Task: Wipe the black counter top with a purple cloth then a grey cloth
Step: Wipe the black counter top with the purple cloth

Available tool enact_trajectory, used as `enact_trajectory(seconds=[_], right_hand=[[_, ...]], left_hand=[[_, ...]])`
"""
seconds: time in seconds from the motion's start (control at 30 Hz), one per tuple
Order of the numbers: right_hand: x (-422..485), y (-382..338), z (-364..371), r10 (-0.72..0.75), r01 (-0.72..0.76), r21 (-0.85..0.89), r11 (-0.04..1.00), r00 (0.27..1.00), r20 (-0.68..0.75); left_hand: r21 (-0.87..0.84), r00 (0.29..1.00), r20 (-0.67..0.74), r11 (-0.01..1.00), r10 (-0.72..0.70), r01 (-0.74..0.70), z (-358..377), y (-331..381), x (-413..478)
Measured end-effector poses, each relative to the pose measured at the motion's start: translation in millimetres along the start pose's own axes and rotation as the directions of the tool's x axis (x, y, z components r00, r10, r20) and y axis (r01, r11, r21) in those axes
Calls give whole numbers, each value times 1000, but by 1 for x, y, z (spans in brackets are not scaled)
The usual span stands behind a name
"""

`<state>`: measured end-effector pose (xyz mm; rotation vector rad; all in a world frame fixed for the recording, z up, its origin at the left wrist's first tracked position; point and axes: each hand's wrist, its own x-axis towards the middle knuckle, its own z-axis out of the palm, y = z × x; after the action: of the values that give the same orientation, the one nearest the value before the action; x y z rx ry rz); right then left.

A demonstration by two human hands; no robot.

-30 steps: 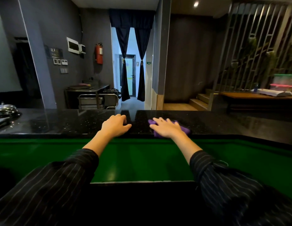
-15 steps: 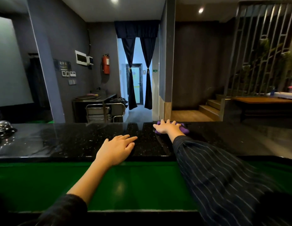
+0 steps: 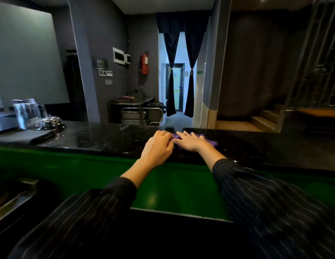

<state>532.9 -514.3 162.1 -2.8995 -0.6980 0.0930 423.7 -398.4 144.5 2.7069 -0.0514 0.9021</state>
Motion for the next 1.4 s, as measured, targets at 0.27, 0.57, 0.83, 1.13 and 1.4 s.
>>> enact_trajectory(seconds=[0.27, 0.57, 0.83, 1.13, 1.4], right_hand=[[-39, -24, 12, 492, -498, -27, 867, 863, -116], [-13, -195, 34, 400, -406, -52, 912, 911, -94], [30, -240, 41, -137, 137, -5, 990, 990, 29], [124, -182, 29, 386, -386, 18, 922, 922, -23], [125, -328, 49, -141, 143, -24, 989, 987, 76]], left_hand=[[264, 946, 166, 937, -278, 229, -80, -141, -16], [198, 921, 314, 964, -231, 175, -98, -207, -43], [124, 926, 339, 984, -165, 130, -138, -282, -32], [32, 979, 144, 989, -144, 141, -124, -295, -32], [-6, 937, -77, 940, -341, 342, -123, -294, -37]])
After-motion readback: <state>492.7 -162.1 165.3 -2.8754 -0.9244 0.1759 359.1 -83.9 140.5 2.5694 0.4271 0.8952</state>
